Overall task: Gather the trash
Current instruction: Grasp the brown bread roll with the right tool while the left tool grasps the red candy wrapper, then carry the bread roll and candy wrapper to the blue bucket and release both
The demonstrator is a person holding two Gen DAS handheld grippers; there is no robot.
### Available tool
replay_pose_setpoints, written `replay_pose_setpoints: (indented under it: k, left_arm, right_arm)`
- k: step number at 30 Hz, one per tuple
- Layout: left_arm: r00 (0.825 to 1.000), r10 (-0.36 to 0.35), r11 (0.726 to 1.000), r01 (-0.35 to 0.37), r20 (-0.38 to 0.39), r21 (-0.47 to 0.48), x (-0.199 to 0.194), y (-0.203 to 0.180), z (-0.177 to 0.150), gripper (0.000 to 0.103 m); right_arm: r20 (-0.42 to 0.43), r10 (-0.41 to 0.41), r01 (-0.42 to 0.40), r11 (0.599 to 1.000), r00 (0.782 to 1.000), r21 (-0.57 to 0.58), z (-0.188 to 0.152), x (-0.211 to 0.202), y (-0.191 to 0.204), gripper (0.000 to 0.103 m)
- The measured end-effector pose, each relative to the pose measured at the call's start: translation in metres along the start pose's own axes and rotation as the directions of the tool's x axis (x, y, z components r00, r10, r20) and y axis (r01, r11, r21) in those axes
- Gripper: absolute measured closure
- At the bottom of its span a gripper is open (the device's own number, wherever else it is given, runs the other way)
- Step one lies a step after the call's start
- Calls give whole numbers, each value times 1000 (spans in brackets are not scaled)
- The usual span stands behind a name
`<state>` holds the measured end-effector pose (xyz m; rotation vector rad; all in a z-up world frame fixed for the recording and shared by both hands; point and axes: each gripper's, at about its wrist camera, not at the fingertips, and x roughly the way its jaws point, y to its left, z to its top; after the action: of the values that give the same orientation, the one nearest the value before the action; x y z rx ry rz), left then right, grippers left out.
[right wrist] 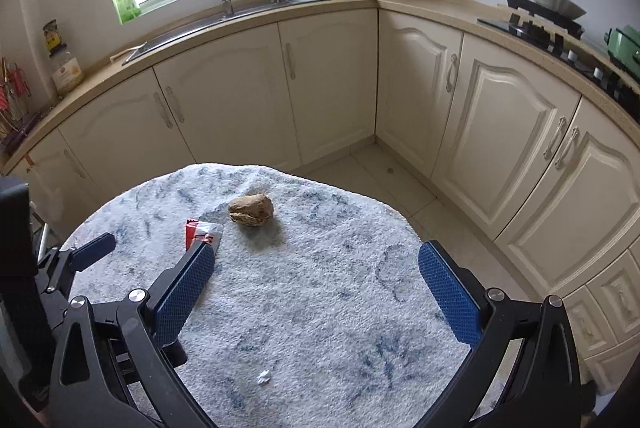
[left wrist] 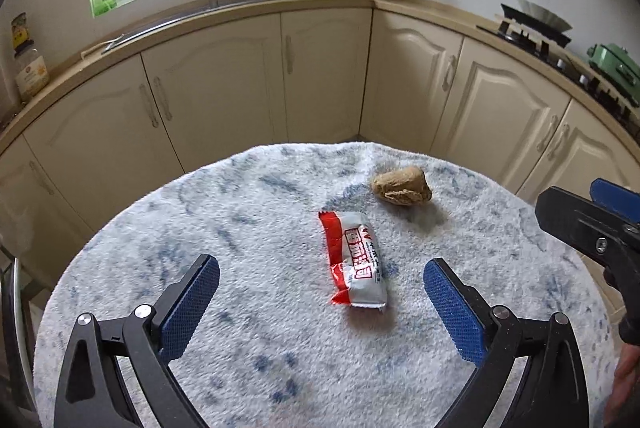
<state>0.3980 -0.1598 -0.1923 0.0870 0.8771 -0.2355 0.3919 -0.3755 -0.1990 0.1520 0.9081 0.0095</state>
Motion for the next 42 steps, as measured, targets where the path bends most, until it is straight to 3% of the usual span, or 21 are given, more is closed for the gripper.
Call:
replay_pose_setpoints:
  k: [1,3,6,8,14,20,25,27,28,32,35,42]
  left_arm:
    - [1000,-6,1000,6,-15,7,11,-3,5,14]
    - [998,-36,999,35,-56,-4,27,-3,4,43]
    - [998,-38,999,37,-42,-8,39,1,8,59]
    - [998,-46,999,45,-36,-18,43,6,12,77]
    - [994,-110,992,108,-25,-70,48,30,22,81]
    - [996,-90,990,88,-7,-113,41,55,21,81]
    - [997,-70,988,71,7,-138,35,73,26,81]
    - [998,-70,987,71,10,-145,32,77,26,81]
    - [997,-73,986,74,13,-150,33,79,28,81]
    - [996,-91,981,94,27,-170,24,82,29,81]
    - [994,-97,979,104,47,-177,-2,82,13,81]
    - [987,-108,978,127,120,-168,-73,76,-17,81]
  right_arm:
    - [-8,5,-5,1000,1000,-3,1,6,-1,0]
    - [-18,18,-18,1000,1000,-5,3,15,-2,0]
    - [-31,23,-24,1000,999,-17,6,25,0,1]
    - [-43,31,-32,999,999,-21,8,33,2,2]
    - [-76,50,-55,997,996,-57,11,57,20,7]
    - [-122,72,-85,991,990,-106,15,91,47,17]
    - [-146,43,-66,985,988,-159,14,112,65,36]
    - [-132,38,-61,983,991,-175,12,111,68,50]
    - [-130,43,-65,984,991,-168,11,109,68,59]
    - [-136,84,-103,985,987,-140,5,97,66,59]
    - [-120,102,-118,984,988,-134,-1,74,67,59]
    - [-51,155,-160,980,987,-116,-22,-14,71,59]
